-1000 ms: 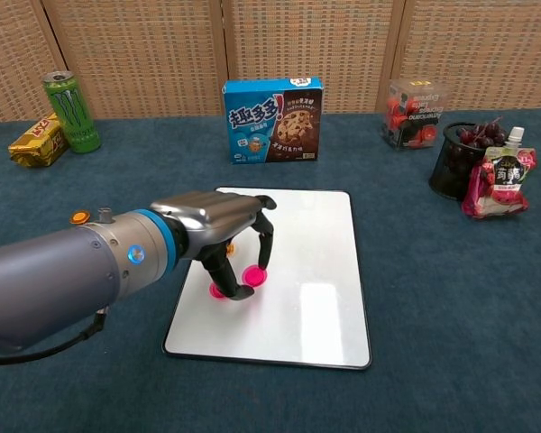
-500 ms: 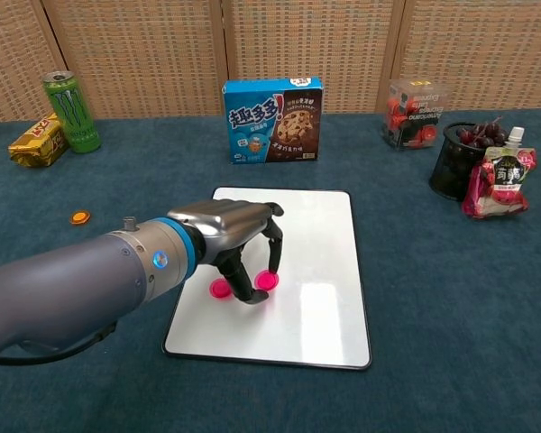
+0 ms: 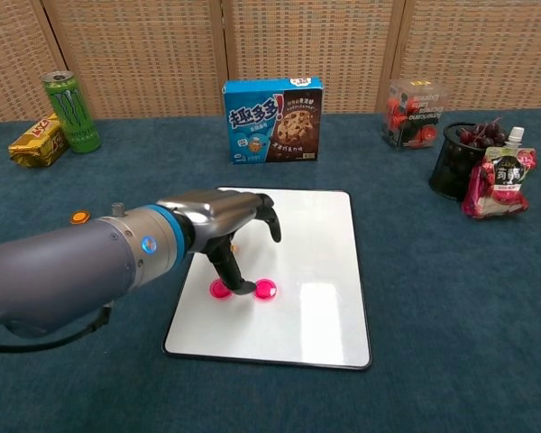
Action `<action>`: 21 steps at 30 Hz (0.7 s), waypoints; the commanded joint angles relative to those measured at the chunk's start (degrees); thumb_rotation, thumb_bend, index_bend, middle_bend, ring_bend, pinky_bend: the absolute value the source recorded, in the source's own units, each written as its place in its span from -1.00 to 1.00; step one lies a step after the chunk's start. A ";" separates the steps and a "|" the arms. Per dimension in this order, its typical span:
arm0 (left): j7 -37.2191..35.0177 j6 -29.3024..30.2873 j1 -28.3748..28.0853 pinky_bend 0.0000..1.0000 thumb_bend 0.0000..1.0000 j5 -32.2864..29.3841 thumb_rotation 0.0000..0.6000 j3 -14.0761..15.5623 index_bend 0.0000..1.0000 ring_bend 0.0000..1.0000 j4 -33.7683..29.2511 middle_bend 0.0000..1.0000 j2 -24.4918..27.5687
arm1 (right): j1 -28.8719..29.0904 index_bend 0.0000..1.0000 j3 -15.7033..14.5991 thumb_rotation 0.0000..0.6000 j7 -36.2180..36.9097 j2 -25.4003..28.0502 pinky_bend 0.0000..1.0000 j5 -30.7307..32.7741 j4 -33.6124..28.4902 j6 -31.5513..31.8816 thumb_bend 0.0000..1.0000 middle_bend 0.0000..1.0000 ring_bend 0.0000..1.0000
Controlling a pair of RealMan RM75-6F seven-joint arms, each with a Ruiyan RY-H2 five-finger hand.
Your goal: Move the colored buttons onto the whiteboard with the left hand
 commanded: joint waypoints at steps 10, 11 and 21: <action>-11.27 -1.33 8.14 -1.00 -0.38 4.11 1.00 2.49 -0.27 -1.00 2.87 -1.00 15.06 | -0.01 -1.00 -0.05 1.00 -0.40 -0.02 -1.00 -0.05 -0.14 0.04 -0.92 -1.00 -1.00; -12.43 -1.94 8.68 -1.00 -0.38 4.30 1.00 2.61 -0.23 -1.00 3.97 -1.00 15.74 | -0.01 -1.00 -0.05 1.00 -0.49 -0.04 -1.00 -0.03 -0.17 0.03 -0.92 -1.00 -1.00; -19.12 -9.92 10.07 -1.00 -0.35 5.15 1.00 3.27 -0.14 -1.00 16.99 -1.00 15.15 | -0.05 -1.00 0.13 1.00 -1.37 -0.14 -1.00 0.57 -0.69 -0.03 -0.92 -1.00 -1.00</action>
